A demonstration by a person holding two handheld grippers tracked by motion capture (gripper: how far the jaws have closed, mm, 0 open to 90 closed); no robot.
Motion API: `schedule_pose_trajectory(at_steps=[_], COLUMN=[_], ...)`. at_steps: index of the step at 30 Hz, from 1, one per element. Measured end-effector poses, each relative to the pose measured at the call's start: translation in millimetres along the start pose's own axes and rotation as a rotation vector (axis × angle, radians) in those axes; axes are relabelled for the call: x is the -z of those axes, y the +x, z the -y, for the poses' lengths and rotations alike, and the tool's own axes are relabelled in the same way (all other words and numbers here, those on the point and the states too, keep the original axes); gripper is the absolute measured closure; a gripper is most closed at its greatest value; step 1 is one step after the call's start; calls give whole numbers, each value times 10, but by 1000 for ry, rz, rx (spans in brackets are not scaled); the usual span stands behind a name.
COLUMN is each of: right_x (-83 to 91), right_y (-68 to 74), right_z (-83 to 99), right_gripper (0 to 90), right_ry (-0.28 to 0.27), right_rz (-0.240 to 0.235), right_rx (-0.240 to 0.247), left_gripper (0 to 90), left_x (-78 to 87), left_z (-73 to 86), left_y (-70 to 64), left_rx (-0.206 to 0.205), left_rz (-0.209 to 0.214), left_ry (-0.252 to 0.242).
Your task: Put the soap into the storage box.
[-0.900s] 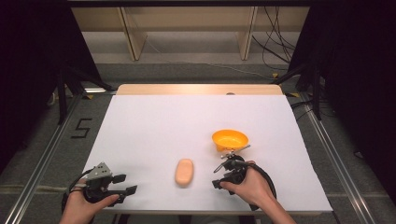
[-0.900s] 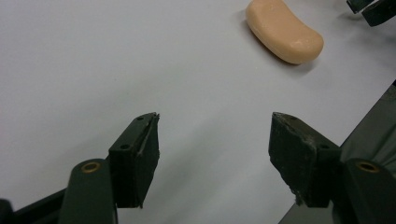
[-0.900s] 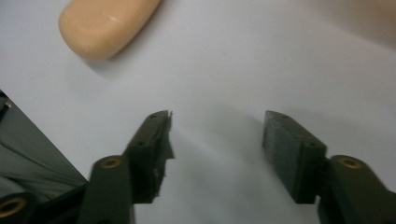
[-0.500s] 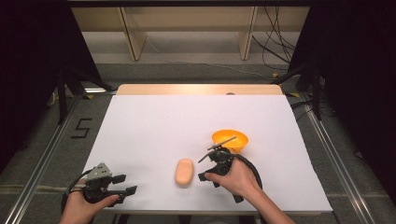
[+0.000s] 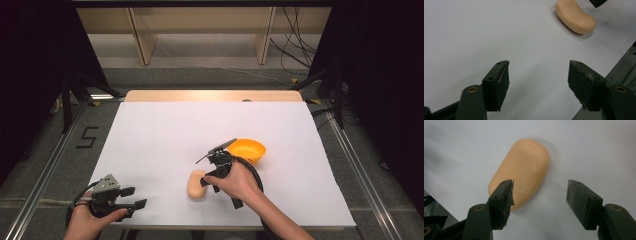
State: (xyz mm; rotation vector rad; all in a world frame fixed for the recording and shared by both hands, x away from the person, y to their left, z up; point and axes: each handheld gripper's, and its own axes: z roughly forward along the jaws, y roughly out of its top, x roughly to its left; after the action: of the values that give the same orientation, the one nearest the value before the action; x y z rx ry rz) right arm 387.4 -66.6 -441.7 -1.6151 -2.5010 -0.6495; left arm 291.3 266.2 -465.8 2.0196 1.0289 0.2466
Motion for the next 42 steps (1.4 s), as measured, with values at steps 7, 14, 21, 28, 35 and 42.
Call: schedule_pose_trajectory(at_steps=[7,14,21,28,35,42], right_x=[-55,-149,-220,-280,-345,-384], right_y=[93,186,238,272,303,380], right_z=[-105,-161,-204,-240,-268,-283], right_gripper=[375,358,348,341,341,336], right_ry=[-9,7,7,16,48,67], right_rz=[1,19,29,48,86,90], right_rx=[-50,-86,-91,-78,-37,-31], left_gripper=[332,332,332,331,331,332], left_x=[1,1,5,7,8,10], left_z=[0,0,3,3,4,5], left_y=[-4,0,-6,-5,-4,-4], left_rx=[4,-2,6,7,7,7], left_rz=[5,3,6,6,8,7], left_ry=[-5,-3,-1,0,0,-1])
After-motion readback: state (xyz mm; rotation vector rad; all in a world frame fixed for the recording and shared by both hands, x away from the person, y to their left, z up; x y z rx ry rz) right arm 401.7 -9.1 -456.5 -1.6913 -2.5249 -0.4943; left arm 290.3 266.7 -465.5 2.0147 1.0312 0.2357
